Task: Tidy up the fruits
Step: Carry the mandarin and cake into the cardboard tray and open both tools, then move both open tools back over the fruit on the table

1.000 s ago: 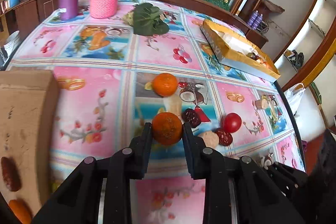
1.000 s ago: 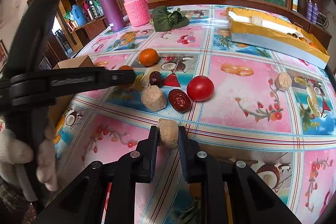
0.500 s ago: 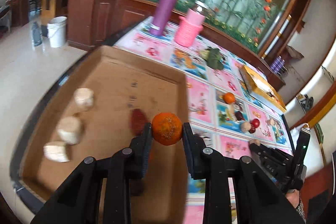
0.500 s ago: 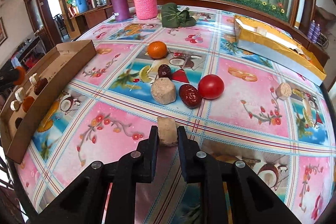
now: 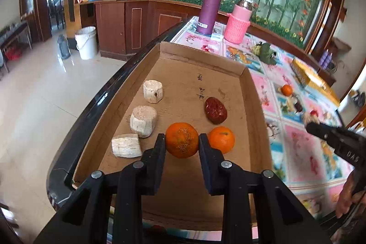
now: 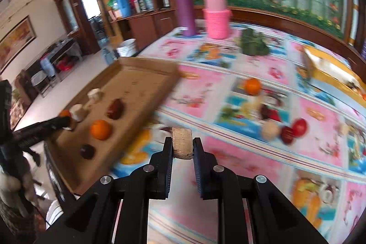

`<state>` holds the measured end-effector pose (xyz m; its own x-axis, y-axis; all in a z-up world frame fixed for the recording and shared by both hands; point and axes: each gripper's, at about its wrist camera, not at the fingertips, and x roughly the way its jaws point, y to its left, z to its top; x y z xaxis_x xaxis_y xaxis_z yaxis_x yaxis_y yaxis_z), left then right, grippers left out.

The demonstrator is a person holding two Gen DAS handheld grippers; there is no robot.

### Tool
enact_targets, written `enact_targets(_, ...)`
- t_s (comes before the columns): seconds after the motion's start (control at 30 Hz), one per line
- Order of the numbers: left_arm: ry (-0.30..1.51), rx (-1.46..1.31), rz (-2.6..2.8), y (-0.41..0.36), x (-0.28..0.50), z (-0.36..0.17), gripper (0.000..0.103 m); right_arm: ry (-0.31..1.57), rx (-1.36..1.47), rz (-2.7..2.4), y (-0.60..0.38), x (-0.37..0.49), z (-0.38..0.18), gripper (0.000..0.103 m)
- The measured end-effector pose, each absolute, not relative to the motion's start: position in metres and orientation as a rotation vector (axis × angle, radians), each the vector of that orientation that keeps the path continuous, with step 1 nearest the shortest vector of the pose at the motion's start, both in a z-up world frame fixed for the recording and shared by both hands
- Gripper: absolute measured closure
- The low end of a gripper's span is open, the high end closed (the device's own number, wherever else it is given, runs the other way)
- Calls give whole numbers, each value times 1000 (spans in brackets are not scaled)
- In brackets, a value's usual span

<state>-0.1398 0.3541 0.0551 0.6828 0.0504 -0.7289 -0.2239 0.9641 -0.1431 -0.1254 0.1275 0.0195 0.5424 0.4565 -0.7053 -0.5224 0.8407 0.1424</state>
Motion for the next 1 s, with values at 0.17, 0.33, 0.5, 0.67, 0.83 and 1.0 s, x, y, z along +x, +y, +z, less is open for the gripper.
enact_targets(0.17, 850, -233, 186, 364, -137, 41, 75, 806, -168, 666, 191, -131, 17, 84)
enact_targets(0.33, 871, -278, 168, 373, -136, 30, 75, 837, -236, 697, 234, -127, 3, 84)
enact_targets(0.5, 859, -328, 155, 381, -139, 32, 74, 870, -288, 695, 251, -126, -11, 84)
enact_targets(0.67, 834, -374, 157, 388, -143, 40, 72, 879, -296, 678, 255, -126, -16, 84)
enact_targets(0.83, 809, -402, 166, 391, -149, 48, 64, 909, -239, 678, 249, -126, -16, 82)
enact_targets(1.0, 794, -397, 172, 384, -154, 57, 60, 889, -211, 689, 238, -137, -8, 68)
